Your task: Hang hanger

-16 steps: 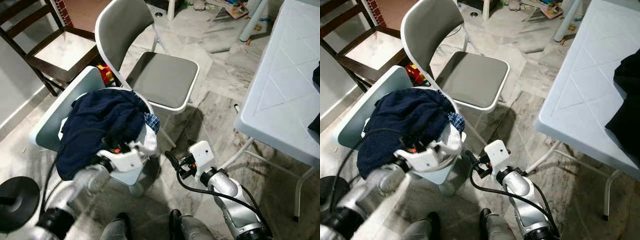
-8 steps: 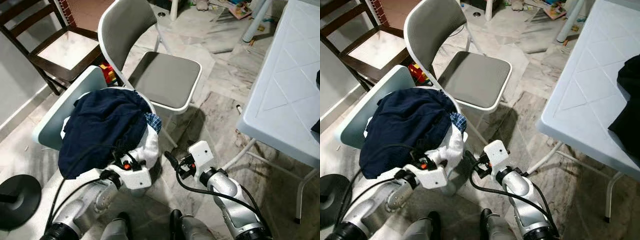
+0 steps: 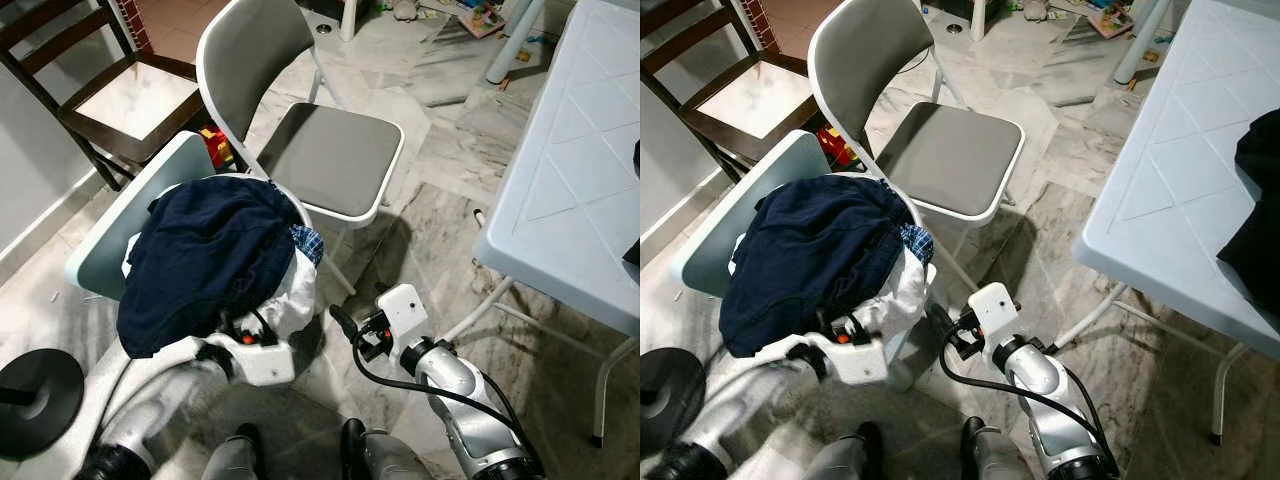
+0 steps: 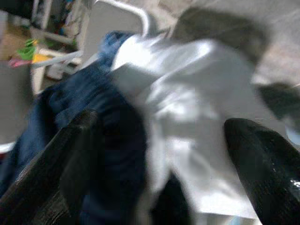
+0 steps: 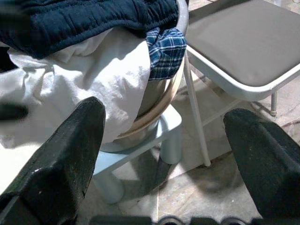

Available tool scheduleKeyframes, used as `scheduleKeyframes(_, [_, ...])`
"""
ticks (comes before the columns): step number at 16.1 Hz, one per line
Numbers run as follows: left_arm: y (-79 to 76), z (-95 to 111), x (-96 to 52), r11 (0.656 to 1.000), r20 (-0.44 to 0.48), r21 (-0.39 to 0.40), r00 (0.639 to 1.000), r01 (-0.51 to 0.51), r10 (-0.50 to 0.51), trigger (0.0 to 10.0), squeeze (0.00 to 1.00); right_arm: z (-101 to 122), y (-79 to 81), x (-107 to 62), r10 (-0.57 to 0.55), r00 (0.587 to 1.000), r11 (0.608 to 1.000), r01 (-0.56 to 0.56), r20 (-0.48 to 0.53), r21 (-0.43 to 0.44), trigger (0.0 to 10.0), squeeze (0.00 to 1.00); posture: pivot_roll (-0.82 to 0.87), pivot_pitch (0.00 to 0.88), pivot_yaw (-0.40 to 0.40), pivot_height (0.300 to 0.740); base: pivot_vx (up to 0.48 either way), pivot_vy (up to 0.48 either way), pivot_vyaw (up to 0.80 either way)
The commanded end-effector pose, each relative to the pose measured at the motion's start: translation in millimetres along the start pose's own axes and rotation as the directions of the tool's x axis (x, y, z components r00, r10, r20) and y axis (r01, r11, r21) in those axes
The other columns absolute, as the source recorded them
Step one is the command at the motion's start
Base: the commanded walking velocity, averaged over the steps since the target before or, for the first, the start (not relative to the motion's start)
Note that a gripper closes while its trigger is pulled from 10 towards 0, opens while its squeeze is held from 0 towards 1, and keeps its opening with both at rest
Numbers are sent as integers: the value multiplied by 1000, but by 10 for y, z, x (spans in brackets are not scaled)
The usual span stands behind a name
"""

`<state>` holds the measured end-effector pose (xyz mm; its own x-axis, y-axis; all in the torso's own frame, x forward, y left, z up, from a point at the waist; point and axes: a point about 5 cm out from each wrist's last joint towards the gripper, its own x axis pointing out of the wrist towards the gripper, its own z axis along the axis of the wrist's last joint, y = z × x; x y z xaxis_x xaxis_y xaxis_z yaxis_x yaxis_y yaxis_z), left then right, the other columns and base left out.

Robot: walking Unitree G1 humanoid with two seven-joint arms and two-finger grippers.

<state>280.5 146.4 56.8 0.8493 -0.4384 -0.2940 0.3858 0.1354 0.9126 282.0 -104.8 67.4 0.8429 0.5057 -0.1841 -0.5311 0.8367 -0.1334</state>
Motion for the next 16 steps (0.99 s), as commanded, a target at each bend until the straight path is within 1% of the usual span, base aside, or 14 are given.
scheduleKeyframes(1, [-2,-78,-16,1000,-30,11,999,21,-20,10000,0,-77,32,-29,9,1000,1000,-9,-30,9,10000,0,-2,283,-6,740,0,0,0])
scheduleKeyframes(2, [30,-93,-10,1000,-33,17,999,23,-23,10000,0,-78,31,-29,9,999,1000,-9,-30,8,10000,0,0,282,-6,740,0,0,0])
scheduleKeyframes(3, [139,-115,-1,999,-27,44,999,24,-22,10000,0,-80,34,-24,10,999,1000,-10,-31,8,10000,0,0,282,-6,740,0,0,0])
scheduleKeyframes(4, [158,-122,-1,998,-26,49,999,31,-29,10000,0,-79,37,-24,11,999,1000,-11,-31,7,10000,0,3,283,-6,740,0,0,0])
scheduleKeyframes(5, [173,-135,1,998,-20,56,999,35,-34,10000,0,-78,39,-23,12,999,1000,-12,-31,8,10000,0,5,284,-5,740,0,0,0])
scheduleKeyframes(6, [159,-179,7,995,-20,84,998,58,-57,10000,0,-78,43,-23,13,999,1000,-13,-31,8,10000,0,2,286,-6,740,0,0,0])
scheduleKeyframes(8, [130,-210,19,988,-14,111,995,105,-104,10000,0,-79,45,-25,14,999,1000,-14,-32,8,10000,0,-2,288,-6,740,0,0,0])
scheduleKeyframes(9, [80,-212,23,975,7,155,986,161,-164,10000,0,-83,43,-30,13,999,1000,-12,-34,8,10000,0,-2,288,-6,740,0,0,0])
scheduleKeyframes(11, [21,-225,28,955,22,198,973,221,-230,10000,0,-85,43,-34,12,999,1000,-11,-36,8,10000,0,-6,288,-8,740,0,0,0])
scheduleKeyframes(12, [19,-219,42,938,47,254,965,237,-257,10000,0,-86,43,-36,12,999,1000,-12,-37,7,10000,0,-8,287,-10,740,0,0,0])
scheduleKeyframes(13, [62,-215,73,915,63,315,957,251,-285,10000,0,-83,41,-35,12,999,1000,-12,-36,6,10000,0,-11,288,-9,740,0,0,0])
scheduleKeyframes(15, [101,-209,86,914,71,315,954,256,-292,10000,0,-83,39,-37,11,999,1000,-11,-36,6,10000,0,-12,286,-7,740,0,0,0])
scheduleKeyframes(16, [186,-253,105,911,55,312,952,271,-302,9529,0,-86,35,-46,6,999,1000,-6,-37,6,10000,0,-14,289,-7,740,0,0,0])
